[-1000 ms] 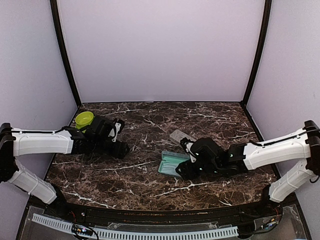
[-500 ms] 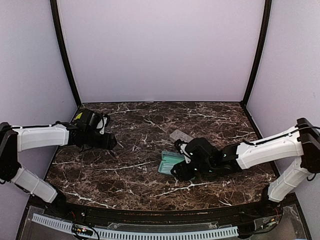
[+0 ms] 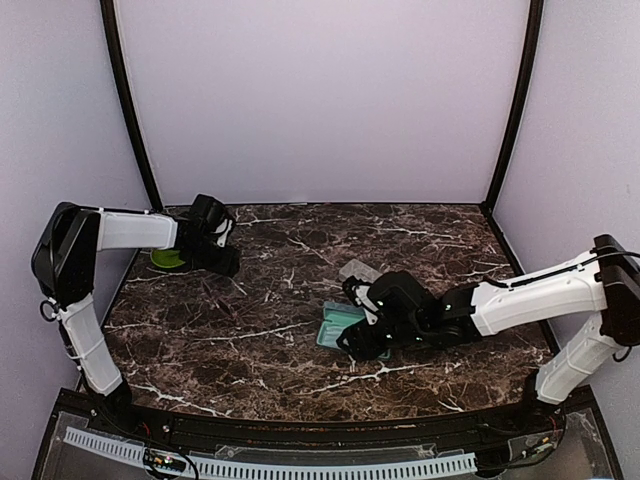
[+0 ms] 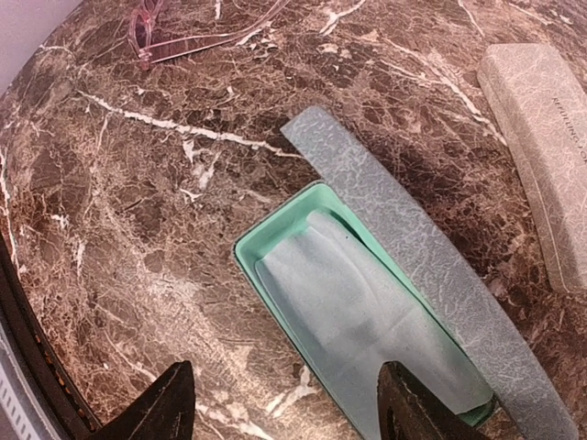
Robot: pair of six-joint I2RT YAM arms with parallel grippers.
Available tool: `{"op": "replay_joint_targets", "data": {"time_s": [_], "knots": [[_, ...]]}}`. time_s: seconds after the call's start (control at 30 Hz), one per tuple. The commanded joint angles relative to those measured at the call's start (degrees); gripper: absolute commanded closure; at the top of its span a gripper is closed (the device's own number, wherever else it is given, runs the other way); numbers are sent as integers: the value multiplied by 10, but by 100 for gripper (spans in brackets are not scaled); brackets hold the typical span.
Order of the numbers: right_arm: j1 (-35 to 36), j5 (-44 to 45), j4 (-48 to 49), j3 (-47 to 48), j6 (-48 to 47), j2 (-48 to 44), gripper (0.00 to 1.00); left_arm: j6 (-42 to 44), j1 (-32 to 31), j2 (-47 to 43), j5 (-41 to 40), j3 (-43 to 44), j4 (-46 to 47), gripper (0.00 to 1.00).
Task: Organize the sunglasses
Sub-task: Pick up the sunglasses from the center of the board.
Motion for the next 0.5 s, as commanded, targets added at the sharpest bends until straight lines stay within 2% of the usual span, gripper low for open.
{"op": "replay_joint_targets", "data": {"time_s": [0.0, 0.17, 0.47], "knots": [[-10, -2, -4, -2, -2, -37, 31, 39, 8, 42, -2, 49, -71, 31], [-13, -6, 0, -13, 3, -47, 31, 53, 19, 70, 22, 80, -103, 33], [-15, -13, 4, -9, 1, -33, 31, 46, 23, 66, 46, 79, -146, 50]]}}
